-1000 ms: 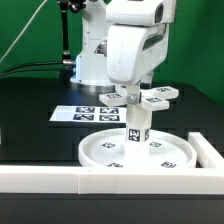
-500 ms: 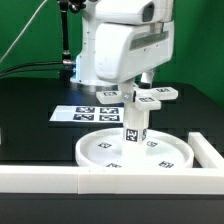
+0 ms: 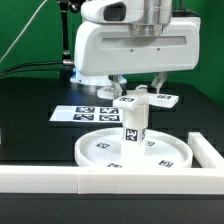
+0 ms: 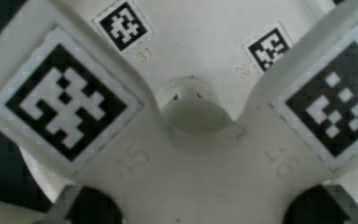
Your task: Assemble round table
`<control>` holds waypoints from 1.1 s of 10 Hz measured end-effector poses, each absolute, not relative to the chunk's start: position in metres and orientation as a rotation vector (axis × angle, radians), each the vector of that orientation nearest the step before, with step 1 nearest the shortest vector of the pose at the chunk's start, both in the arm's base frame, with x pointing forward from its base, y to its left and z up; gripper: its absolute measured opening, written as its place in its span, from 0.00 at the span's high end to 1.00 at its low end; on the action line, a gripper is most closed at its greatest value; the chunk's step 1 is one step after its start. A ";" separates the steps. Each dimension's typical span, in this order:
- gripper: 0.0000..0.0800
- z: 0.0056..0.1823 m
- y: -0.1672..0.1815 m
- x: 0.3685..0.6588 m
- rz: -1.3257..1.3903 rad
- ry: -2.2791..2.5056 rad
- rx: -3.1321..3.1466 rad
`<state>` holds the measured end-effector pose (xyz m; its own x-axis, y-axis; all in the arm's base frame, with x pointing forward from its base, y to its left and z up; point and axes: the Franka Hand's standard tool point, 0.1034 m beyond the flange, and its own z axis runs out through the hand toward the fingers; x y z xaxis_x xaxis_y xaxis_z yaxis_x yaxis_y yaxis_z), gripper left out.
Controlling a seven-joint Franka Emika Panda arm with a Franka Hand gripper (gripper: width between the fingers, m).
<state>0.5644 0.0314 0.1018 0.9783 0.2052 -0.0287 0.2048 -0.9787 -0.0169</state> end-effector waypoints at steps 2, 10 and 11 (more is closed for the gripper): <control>0.45 0.102 0.036 0.564 0.028 -0.128 -3.127; 0.45 0.101 0.039 0.562 0.012 0.944 -2.920; 0.45 0.101 0.039 0.563 0.008 1.157 -2.826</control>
Offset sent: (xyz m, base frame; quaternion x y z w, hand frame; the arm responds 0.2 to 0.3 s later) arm 0.0000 0.0000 0.0000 0.0000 0.0000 0.1938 0.9810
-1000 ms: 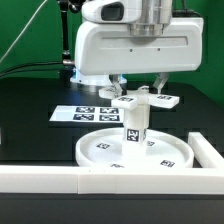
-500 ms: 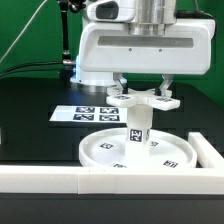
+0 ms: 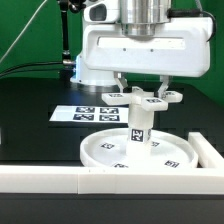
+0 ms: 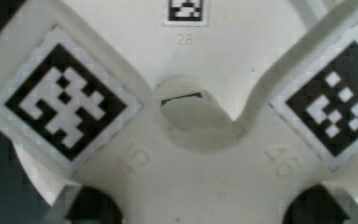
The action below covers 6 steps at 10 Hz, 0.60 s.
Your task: Assemble round table
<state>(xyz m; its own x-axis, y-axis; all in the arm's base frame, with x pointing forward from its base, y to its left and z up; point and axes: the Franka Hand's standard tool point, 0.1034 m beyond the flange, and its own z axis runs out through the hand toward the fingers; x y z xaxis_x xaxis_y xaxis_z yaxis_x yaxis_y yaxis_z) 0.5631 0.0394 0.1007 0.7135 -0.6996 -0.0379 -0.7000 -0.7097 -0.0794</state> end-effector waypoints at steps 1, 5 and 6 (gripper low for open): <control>0.45 0.100 0.039 0.563 -0.001 1.316 -2.742; 0.45 0.100 0.040 0.563 0.013 1.929 -2.325; 0.45 0.100 0.040 0.563 0.023 2.108 -2.154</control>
Offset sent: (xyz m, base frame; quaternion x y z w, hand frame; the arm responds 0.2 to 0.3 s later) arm -0.0104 0.0091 -0.0144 -0.0028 -0.0184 0.2743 0.9615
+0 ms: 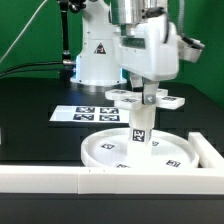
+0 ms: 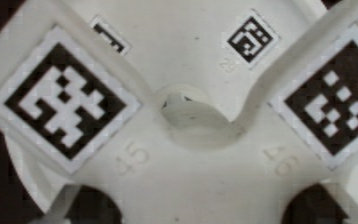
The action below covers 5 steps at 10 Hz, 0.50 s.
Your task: Assemble round table
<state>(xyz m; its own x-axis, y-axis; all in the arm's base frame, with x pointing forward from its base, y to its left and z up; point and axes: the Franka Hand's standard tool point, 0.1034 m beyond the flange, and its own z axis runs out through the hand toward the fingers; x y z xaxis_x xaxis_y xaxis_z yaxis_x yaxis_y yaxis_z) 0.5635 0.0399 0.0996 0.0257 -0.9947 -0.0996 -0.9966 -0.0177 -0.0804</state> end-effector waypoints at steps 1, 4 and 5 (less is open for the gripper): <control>0.45 0.100 0.040 0.563 0.039 2.253 -2.012; 0.45 0.100 0.039 0.565 0.073 2.424 -1.806; 0.45 0.099 0.039 0.564 0.073 2.412 -1.823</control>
Offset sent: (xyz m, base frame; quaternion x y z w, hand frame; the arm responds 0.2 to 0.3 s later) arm 0.0000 0.0000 0.0000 0.0000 0.0000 0.1938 0.9810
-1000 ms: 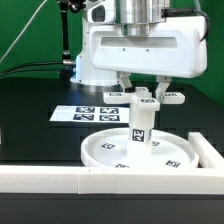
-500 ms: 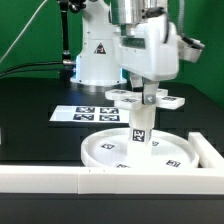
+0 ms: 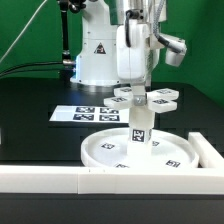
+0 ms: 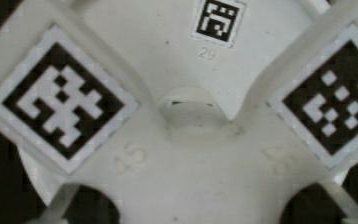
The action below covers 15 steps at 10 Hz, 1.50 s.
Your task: Assemble round table
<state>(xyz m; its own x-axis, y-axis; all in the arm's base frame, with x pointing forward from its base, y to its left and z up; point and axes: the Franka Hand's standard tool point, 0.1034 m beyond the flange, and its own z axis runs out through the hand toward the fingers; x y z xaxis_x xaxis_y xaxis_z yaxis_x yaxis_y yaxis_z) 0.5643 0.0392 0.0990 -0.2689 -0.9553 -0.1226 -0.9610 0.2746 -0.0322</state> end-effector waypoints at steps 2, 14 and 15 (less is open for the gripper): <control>0.20 0.108 0.040 0.566 0.072 2.354 -1.859; 0.19 0.135 0.051 0.567 0.172 1.401 -2.596; 0.19 0.135 0.051 0.567 0.160 1.281 -2.654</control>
Offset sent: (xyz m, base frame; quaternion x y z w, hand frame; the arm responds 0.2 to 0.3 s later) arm -0.0115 0.0072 0.0398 0.0346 -0.0665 0.0060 0.9972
